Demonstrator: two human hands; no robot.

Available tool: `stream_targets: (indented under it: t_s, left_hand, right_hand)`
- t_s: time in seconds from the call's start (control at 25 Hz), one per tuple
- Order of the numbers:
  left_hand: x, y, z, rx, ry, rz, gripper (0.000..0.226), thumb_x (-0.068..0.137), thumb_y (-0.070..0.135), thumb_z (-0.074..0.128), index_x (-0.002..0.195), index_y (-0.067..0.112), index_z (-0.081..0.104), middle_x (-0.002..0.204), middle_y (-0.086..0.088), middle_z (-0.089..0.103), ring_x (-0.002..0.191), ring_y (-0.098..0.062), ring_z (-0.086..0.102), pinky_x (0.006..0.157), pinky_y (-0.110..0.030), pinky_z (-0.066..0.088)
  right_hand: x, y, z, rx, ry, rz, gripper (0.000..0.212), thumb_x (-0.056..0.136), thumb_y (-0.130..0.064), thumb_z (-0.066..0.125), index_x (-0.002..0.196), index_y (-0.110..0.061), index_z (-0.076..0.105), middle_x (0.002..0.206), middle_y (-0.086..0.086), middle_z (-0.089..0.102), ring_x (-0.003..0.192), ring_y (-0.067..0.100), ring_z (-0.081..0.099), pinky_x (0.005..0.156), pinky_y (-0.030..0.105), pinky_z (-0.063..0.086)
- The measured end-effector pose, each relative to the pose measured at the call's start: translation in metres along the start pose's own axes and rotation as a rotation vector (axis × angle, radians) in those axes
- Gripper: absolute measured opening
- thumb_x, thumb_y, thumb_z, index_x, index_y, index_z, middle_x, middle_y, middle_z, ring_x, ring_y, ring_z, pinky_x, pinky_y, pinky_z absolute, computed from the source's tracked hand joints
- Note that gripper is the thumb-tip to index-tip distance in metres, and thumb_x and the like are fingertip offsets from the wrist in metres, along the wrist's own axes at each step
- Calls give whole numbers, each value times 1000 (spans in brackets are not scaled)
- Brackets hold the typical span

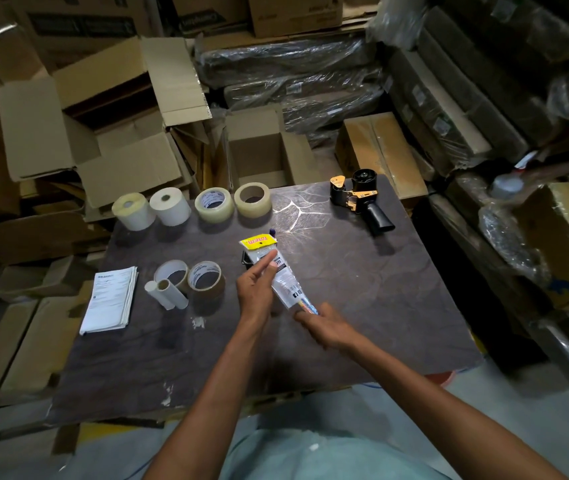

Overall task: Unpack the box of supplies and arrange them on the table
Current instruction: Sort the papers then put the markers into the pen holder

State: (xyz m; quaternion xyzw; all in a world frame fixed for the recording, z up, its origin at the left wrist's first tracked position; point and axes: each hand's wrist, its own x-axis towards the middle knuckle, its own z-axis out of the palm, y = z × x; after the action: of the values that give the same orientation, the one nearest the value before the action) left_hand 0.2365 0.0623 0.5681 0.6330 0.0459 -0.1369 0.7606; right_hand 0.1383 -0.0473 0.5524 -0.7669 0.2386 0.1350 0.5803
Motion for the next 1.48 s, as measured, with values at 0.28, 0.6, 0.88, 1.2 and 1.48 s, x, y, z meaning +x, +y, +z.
stream_targets:
  t_s: [0.28,0.6,0.88,1.2,1.48]
  left_hand:
    - [14,8,-24,-127,119,13,29,91,1,60,118,7,69,114,-13,71,88,-18,69,79,-30,58]
    - [29,24,-73,-229,355,111,30,89,-2,58,101,18,76,120,-16,68,103,-31,66,92,-45,55]
    - [12,2,-93,-98,236,-81,31,88,-4,61,100,18,78,112,-11,72,86,-25,68,83,-44,58]
    - [-4,-14,-115,4,134,-137,32,89,-9,56,101,12,77,99,-10,76,81,-27,72,77,-42,59]
    - [5,-16,-123,38,97,-166,29,90,-9,55,102,7,76,100,-7,76,81,-20,71,73,-32,59]
  right_hand:
    - [4,-3,2,11,-146,-20,29,93,-33,61,81,-6,60,57,6,51,44,13,43,42,24,37]
    - [29,-10,1,316,-31,51,43,92,-18,55,53,-19,38,43,-1,32,36,14,28,42,21,22]
    - [103,-113,20,690,317,-269,32,99,-23,55,69,-17,46,52,-1,35,43,11,33,41,23,29]
    - [187,-115,71,229,524,-299,45,91,-61,49,69,-23,55,63,-3,58,61,17,57,60,41,51]
    - [192,-109,82,176,560,-327,46,92,-59,50,69,-21,61,65,2,67,64,19,66,66,48,57]
